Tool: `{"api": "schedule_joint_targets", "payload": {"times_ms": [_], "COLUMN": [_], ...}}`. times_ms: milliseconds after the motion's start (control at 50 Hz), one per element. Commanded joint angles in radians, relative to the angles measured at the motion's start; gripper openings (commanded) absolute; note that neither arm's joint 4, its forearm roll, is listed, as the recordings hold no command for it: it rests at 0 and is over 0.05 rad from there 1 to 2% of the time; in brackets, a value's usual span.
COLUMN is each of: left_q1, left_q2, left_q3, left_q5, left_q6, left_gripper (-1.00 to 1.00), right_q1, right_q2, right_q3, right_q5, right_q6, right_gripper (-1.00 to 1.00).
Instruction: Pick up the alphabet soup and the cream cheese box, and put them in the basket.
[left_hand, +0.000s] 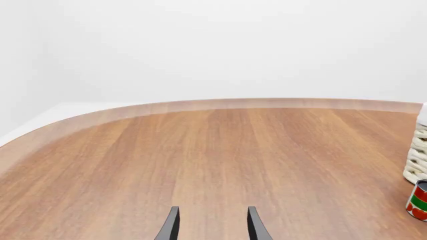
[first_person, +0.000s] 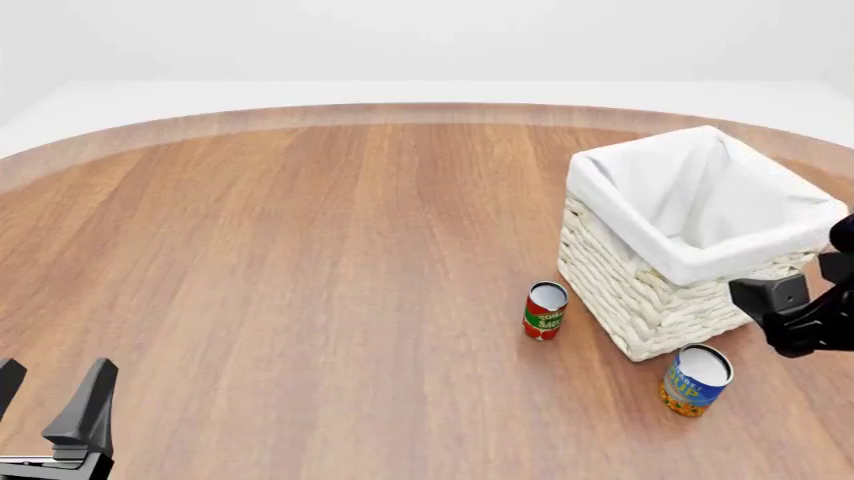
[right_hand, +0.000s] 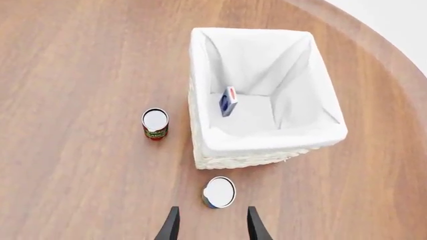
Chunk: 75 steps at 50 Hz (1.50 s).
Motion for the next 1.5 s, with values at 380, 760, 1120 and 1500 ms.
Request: {"api": "schedule_joint_targets", "payload": {"times_ms": [380,760,1120,1500], "left_q1": [0.0,0.0,0.0,0.0], "left_q2": [0.0,0.0,0.0,0.0], "left_q3": [0.0,0.0,0.0,0.0], "left_q5": [0.0,0.0,0.0,0.0], "left_q6": [0.0,0.0,0.0,0.0], "left_gripper": [1.0,1.0,1.0,1.0], "right_q1": [0.012,0.002,-0.014,-0.072], "right_q2": [-0.036,-0.05,-0.063,-0.035], "right_q3": [0.07,0.132,0.186,0.208], "right_q5": [-0.034,-0.09,-0.129,-0.168], "right_q6": [0.017,0.065,0.1,0.082], "right_gripper": [1.0,1.0,1.0,1.0]}}
